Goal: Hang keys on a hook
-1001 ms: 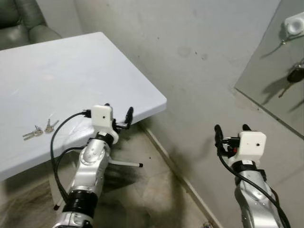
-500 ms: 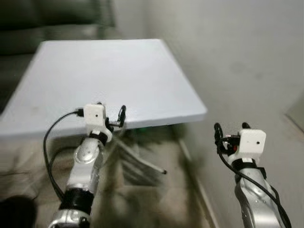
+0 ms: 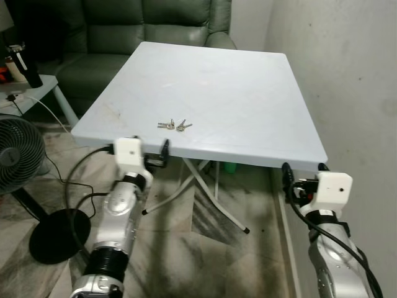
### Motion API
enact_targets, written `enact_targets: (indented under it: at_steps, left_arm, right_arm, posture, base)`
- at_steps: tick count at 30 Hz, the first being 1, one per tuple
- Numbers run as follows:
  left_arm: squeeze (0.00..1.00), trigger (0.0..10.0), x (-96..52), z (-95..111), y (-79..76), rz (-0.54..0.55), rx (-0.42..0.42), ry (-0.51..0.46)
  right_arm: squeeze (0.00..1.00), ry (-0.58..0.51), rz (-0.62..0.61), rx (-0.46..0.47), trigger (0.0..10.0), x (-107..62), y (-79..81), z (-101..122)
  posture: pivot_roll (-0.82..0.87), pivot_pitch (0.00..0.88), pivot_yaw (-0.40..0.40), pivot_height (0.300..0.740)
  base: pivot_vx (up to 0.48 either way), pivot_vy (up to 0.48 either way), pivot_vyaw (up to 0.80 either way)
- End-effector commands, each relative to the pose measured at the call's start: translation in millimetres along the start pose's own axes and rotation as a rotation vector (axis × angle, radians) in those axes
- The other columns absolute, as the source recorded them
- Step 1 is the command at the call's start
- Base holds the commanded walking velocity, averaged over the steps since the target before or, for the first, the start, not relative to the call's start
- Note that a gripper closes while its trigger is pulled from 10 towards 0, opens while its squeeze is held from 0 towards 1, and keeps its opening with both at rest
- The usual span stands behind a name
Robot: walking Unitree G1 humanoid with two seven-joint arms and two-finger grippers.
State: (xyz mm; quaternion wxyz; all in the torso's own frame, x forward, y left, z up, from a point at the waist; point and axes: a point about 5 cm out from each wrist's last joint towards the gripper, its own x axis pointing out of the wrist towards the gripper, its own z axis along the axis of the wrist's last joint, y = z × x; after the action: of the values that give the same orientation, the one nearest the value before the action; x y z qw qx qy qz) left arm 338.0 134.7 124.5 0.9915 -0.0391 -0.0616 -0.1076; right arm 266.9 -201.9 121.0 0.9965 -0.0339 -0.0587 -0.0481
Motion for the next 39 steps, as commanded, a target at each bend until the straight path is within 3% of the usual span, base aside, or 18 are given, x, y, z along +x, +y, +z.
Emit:
enact_targets:
  at_steps: [1, 32, 39]
  left_arm:
    - [0.00, 10.0, -0.6, 2.8, 6.7, 0.017, 0.011, -0.006]
    - [0.00, 10.0, -0.3, -0.1, 10.3, 0.036, 0.009, 0.032]
    - [0.00, 10.0, -0.2, 0.2, 10.4, 0.035, 0.012, 0.031]
  right_arm:
    - [0.00, -0.012, 0.009, 0.006, 10.0, 0.7, 2.3, 2.9]
    - [0.00, -0.011, 0.024, 0.017, 10.0, -0.6, 3.3, 2.1]
    - [0.00, -0.010, 0.021, 0.018, 10.0, -1.1, 3.0, 2.1]
  posture:
    - [0.01, 0.075, -0.032, 0.740]
    - [0.02, 0.067, -0.038, 0.740]
    - [0.01, 0.071, -0.036, 0.740]
  base:
    - [0.000, 0.000, 0.00]
    - [0.000, 0.000, 0.00]
    - [0.000, 0.348, 0.00]
